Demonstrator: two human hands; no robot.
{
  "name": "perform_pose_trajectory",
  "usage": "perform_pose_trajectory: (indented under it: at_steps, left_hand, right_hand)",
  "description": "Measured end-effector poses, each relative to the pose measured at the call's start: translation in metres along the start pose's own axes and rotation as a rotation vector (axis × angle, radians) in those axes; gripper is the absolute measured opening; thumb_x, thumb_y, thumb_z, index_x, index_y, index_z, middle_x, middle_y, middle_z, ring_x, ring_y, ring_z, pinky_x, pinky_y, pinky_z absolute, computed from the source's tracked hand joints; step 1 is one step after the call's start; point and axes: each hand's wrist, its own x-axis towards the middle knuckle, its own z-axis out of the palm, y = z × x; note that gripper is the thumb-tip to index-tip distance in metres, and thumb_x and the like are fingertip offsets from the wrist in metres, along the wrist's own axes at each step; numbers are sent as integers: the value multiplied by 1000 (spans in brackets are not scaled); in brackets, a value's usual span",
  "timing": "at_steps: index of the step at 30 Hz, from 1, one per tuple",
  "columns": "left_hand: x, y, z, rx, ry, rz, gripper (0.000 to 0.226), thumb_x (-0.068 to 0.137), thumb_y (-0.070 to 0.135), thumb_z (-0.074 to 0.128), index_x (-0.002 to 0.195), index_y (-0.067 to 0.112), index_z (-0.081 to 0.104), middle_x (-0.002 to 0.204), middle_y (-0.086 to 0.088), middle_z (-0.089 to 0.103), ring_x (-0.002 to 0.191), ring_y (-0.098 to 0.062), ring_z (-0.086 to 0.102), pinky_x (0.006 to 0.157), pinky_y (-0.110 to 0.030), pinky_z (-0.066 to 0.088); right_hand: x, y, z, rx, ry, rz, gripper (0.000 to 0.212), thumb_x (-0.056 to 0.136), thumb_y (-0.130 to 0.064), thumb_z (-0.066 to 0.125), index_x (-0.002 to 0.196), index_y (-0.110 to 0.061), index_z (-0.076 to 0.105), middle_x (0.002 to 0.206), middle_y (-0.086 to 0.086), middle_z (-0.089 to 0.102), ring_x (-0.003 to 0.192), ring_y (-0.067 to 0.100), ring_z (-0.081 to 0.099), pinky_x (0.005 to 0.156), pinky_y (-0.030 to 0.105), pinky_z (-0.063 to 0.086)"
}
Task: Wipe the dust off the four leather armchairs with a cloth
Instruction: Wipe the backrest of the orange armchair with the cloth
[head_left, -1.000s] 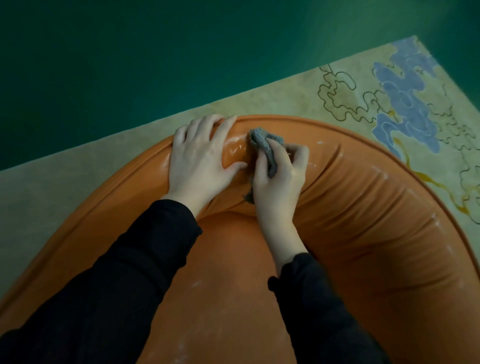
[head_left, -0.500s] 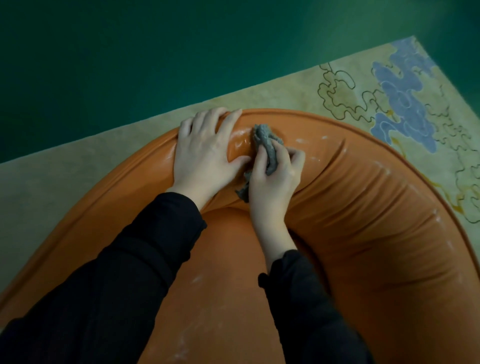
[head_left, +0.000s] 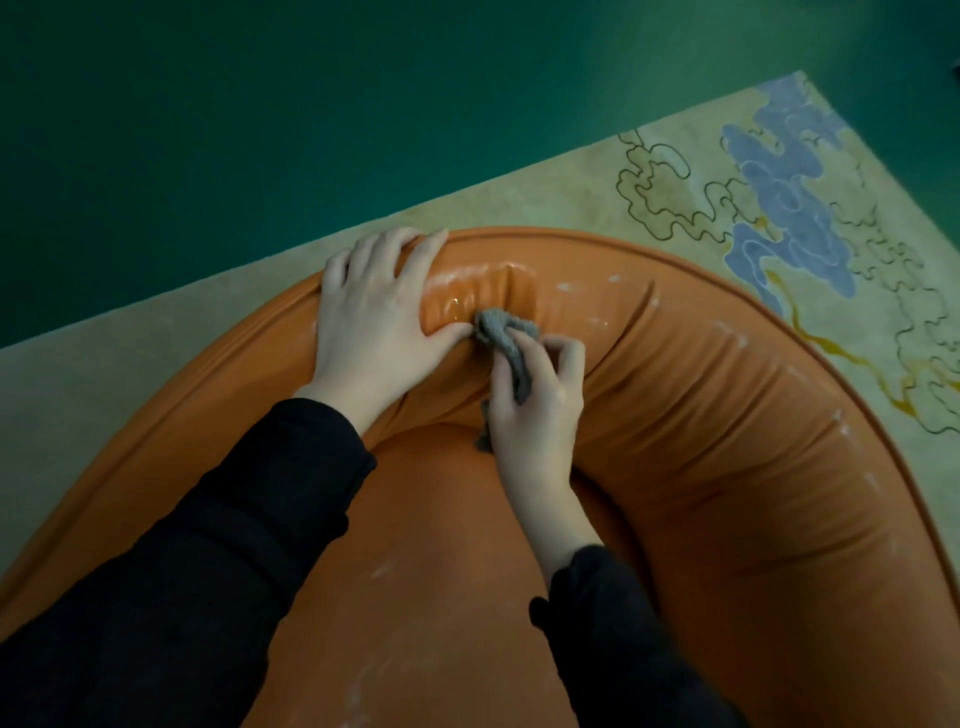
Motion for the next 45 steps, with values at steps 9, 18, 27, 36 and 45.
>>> perform_pose_trajectory:
  at_steps: [9, 18, 27, 36, 45]
  left_hand:
    - [21, 28, 11, -28, -27, 128, 80, 79, 62, 64, 143, 19, 44, 140, -6, 47, 129, -29, 42, 110, -41, 24]
    - [26, 27, 21, -15, -1, 151, 78, 79, 67, 61, 141, 23, 47, 137, -3, 49, 126, -27, 44, 108, -40, 25]
    - [25, 27, 22, 4, 3, 154, 77, 80, 67, 60, 142, 22, 46, 138, -3, 48, 127, -27, 44, 108, -41, 25]
    - [25, 26, 23, 0, 4, 146, 79, 79, 67, 61, 142, 23, 46, 138, -4, 48, 127, -28, 43, 108, -40, 24]
    - [23, 27, 22, 20, 5, 165, 77, 83, 66, 57, 143, 20, 44, 139, -6, 47, 128, -29, 43, 110, -41, 24]
  right_hand:
    - [55, 24, -10, -30, 117, -14, 24, 91, -8, 60, 113, 0, 65, 104, 22, 51, 87, 14, 46, 76, 12, 35]
    - [50, 39, -20, -18, 197, -24, 22, 89, -5, 62, 110, 1, 66, 101, 23, 52, 89, 13, 47, 80, -2, 31]
    - [7, 56, -24, -47, 142, 20, 22, 87, -1, 64, 109, 3, 66, 101, 23, 52, 91, 2, 42, 83, -2, 32]
    - [31, 53, -23, -52, 211, 87, 21, 91, -6, 60, 111, 1, 64, 103, 23, 51, 83, 3, 40, 76, -5, 29]
    - [73, 50, -37, -38, 276, 50, 21, 90, -7, 61, 109, 0, 66, 102, 21, 52, 86, 4, 43, 78, -4, 30]
